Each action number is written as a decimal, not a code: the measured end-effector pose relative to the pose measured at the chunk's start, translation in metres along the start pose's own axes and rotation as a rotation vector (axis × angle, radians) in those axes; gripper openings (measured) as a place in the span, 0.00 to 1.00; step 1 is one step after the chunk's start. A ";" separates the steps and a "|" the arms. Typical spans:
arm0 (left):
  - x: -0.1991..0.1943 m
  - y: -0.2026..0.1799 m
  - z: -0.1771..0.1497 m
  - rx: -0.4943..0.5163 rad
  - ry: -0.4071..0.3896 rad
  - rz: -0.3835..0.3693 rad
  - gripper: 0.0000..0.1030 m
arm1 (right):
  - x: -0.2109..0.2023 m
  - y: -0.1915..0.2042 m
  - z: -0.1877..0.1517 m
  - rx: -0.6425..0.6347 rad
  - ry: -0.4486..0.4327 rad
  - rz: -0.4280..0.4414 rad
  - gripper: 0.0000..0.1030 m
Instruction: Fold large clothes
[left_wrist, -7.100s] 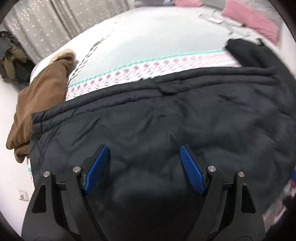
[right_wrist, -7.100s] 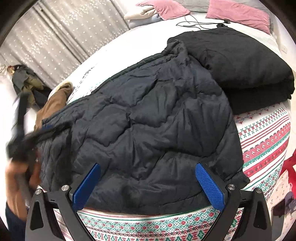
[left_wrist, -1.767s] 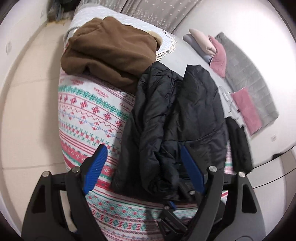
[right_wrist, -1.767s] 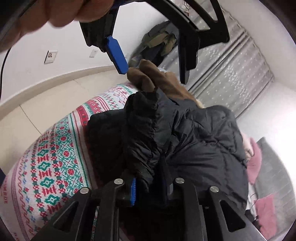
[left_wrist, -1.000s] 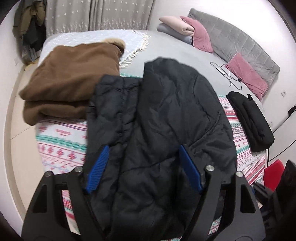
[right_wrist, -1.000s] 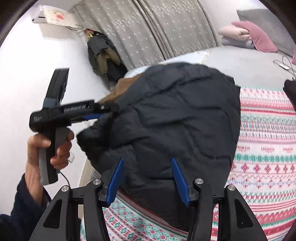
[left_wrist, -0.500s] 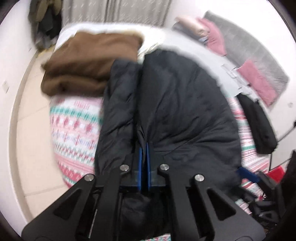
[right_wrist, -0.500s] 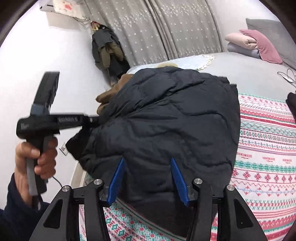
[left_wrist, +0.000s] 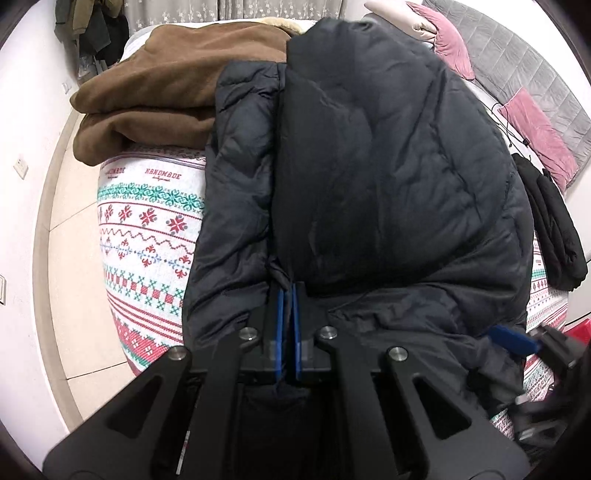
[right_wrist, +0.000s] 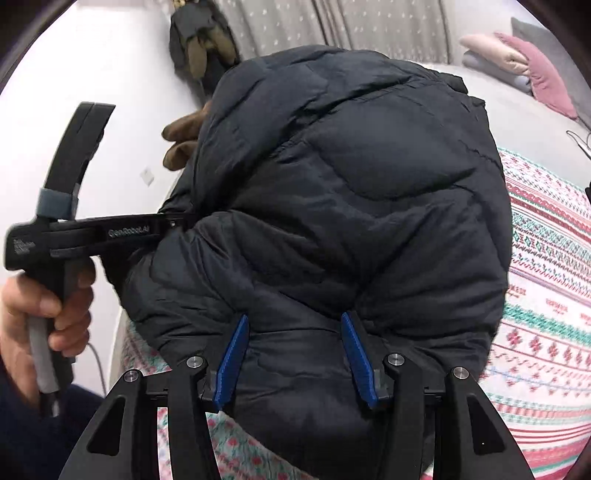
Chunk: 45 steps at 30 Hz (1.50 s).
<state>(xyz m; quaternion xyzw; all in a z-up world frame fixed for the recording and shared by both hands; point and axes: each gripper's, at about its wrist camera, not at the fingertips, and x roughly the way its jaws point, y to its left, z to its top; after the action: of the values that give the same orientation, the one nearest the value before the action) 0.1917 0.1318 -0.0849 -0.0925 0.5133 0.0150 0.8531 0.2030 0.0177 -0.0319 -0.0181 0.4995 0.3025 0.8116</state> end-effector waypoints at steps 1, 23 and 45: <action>-0.001 0.001 0.000 -0.006 0.002 -0.007 0.06 | -0.010 -0.002 0.009 0.016 -0.008 0.023 0.50; -0.035 0.060 0.066 -0.154 -0.119 -0.201 0.26 | 0.084 0.003 0.149 -0.041 0.094 -0.081 0.30; 0.056 0.047 0.088 -0.127 -0.065 0.046 0.28 | 0.109 -0.012 0.143 -0.032 0.107 -0.093 0.30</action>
<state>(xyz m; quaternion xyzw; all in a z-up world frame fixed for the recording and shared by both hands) 0.2896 0.1895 -0.1005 -0.1342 0.4853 0.0702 0.8611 0.3582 0.1065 -0.0531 -0.0701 0.5360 0.2711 0.7965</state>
